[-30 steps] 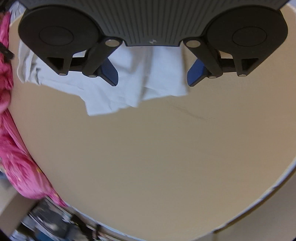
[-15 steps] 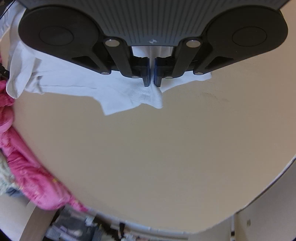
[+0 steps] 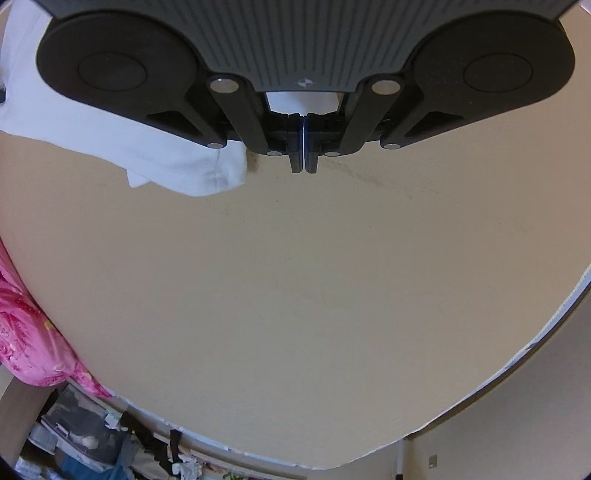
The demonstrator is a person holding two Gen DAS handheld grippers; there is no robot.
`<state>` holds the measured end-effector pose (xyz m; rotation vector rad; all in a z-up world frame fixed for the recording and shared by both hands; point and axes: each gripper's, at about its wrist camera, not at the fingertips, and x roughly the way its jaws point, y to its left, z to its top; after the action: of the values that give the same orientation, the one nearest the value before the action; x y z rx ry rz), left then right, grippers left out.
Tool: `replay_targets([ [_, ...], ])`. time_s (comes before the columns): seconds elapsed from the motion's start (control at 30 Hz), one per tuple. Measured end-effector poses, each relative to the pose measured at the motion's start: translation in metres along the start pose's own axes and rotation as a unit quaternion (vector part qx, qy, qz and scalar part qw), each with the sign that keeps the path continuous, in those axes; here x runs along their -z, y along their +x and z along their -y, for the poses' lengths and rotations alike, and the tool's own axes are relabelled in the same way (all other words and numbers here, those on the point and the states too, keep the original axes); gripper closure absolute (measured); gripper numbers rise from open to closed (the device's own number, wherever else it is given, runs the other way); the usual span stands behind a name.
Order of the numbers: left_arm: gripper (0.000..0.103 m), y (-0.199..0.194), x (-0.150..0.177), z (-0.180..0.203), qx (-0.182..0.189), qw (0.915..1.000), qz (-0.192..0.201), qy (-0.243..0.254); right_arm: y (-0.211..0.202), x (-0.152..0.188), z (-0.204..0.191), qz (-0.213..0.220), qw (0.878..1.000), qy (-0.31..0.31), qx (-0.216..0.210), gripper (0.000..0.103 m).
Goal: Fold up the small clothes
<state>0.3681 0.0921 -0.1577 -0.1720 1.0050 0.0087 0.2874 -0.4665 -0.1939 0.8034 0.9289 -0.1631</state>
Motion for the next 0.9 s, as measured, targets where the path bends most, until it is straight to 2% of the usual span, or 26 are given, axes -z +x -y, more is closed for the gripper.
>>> replay_targets([
  [0.03,0.101,-0.002,0.001,-0.003,0.007,1.0,0.002,-0.005,-0.001,0.001,-0.002,0.008,1.0,-0.009,-0.003,0.094],
  [0.1,0.09,-0.006,0.003,-0.01,0.039,0.999,-0.007,-0.02,-0.004,0.001,-0.004,0.02,0.999,-0.026,-0.01,0.091],
  [0.17,0.062,-0.007,0.008,-0.014,0.067,0.9973,-0.014,-0.027,-0.007,0.001,-0.001,0.025,0.999,-0.035,-0.018,0.087],
  [0.27,0.042,-0.002,0.009,-0.009,0.079,0.9968,-0.01,-0.013,-0.01,0.0,0.006,0.027,0.999,-0.026,-0.03,0.08],
  [0.33,0.034,0.006,0.005,-0.002,0.08,0.9965,-0.015,-0.014,-0.012,0.001,0.016,0.026,0.999,-0.014,-0.032,0.064],
  [0.4,0.031,0.02,0.004,0.015,0.08,0.9964,-0.026,-0.011,-0.012,0.004,0.016,0.026,0.999,-0.008,-0.039,0.063],
  [0.47,0.031,0.032,0.0,0.025,0.075,0.9966,-0.034,-0.001,-0.012,0.005,0.018,0.019,0.999,-0.009,-0.042,0.062],
  [0.5,0.035,0.036,-0.001,0.029,0.069,0.9972,-0.03,0.004,-0.012,0.007,0.017,0.019,0.999,-0.013,-0.042,0.062],
  [0.53,0.072,0.038,-0.001,0.035,0.065,0.9976,-0.021,0.012,-0.012,0.009,0.015,0.019,0.999,-0.02,-0.041,0.063],
  [0.57,0.094,0.037,0.0,0.041,0.072,0.9969,-0.025,0.023,-0.013,0.012,0.012,0.02,0.999,-0.031,-0.035,0.069],
  [0.6,0.094,0.035,0.0,0.045,0.07,0.9971,-0.024,0.021,-0.014,0.015,0.008,0.022,0.998,-0.05,-0.026,0.095],
  [0.67,0.095,0.013,0.0,0.049,0.065,0.9974,0.023,0.021,-0.021,0.018,0.0,0.035,0.997,-0.072,-0.019,0.097],
  [0.77,0.095,-0.018,0.0,0.026,0.082,0.9949,0.057,-0.012,-0.04,0.013,-0.004,0.051,0.994,-0.071,-0.058,0.098],
  [0.83,0.094,-0.008,-0.003,0.018,0.054,0.9976,0.041,-0.013,-0.044,0.008,-0.006,0.057,0.994,-0.072,-0.063,0.098],
  [0.9,0.092,0.018,-0.005,0.015,0.033,0.9992,-0.001,-0.02,-0.032,0.003,-0.004,0.048,0.996,-0.059,-0.038,0.098],
])
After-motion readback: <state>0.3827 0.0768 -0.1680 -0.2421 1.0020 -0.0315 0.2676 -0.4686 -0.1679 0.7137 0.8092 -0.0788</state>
